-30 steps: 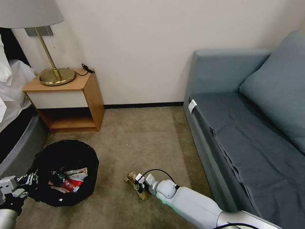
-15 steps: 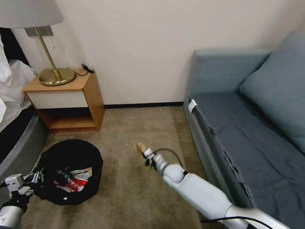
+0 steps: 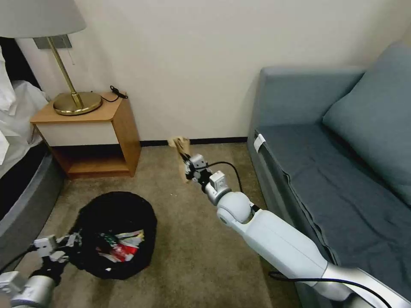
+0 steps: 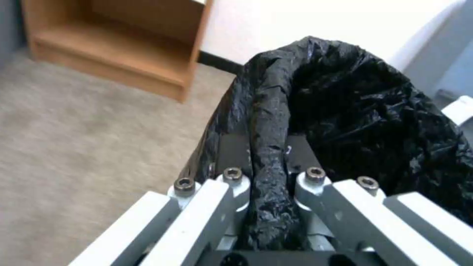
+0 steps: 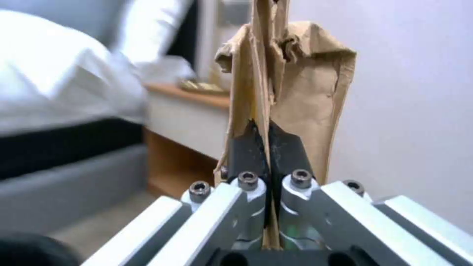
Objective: Pick up the trash bin, then pick up the garbage on the floor and place it into the trash bin.
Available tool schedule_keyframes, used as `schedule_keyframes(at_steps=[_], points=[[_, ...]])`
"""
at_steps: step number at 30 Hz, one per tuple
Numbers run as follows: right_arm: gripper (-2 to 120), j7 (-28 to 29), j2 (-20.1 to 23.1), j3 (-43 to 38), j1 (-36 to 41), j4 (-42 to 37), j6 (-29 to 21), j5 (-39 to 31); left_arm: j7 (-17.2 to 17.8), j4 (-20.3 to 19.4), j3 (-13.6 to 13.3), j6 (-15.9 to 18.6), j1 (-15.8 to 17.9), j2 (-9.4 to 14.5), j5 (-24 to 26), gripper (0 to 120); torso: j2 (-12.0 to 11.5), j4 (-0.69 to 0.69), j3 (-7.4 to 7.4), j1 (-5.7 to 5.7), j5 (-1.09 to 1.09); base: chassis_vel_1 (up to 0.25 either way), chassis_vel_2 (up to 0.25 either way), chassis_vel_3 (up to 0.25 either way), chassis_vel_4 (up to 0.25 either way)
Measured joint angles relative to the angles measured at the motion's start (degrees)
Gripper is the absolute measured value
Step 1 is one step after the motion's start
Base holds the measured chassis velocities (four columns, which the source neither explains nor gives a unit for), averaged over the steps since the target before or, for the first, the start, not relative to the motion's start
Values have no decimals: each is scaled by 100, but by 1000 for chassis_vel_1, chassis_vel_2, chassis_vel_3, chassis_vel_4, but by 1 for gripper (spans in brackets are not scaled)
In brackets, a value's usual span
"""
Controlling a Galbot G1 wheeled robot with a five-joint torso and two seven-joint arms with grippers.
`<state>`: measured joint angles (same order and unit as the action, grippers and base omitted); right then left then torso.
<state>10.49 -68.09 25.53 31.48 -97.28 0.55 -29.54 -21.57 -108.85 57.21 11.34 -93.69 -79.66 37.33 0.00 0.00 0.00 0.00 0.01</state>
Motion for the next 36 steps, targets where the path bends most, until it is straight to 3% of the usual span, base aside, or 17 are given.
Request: schedule_keyframes(at_steps=[8,10,17,29,36], points=[[0,-336,499,494,155,-779,335,-45,229,-91,-354,175,24,-206,247,6,0,-1,0,0,-1,0,0,0,0],[0,-522,645,631,492,-908,506,201,462,-155,-459,300,18,-290,368,6,0,-1,0,0,0,0,0,0,0],[0,-802,620,631,1357,-835,684,1083,750,-332,-655,532,-58,-378,414,6,0,-1,-1,0,1,0,0,0,0],[0,-1033,430,443,1979,-464,814,1900,867,-512,-785,648,-216,-403,587,6,0,0,0,0,-1,0,0,0,0],[21,-1066,416,309,2131,-367,814,2106,935,-545,-744,683,-248,-352,701,6,0,-1,0,0,-1,0,0,0,0]])
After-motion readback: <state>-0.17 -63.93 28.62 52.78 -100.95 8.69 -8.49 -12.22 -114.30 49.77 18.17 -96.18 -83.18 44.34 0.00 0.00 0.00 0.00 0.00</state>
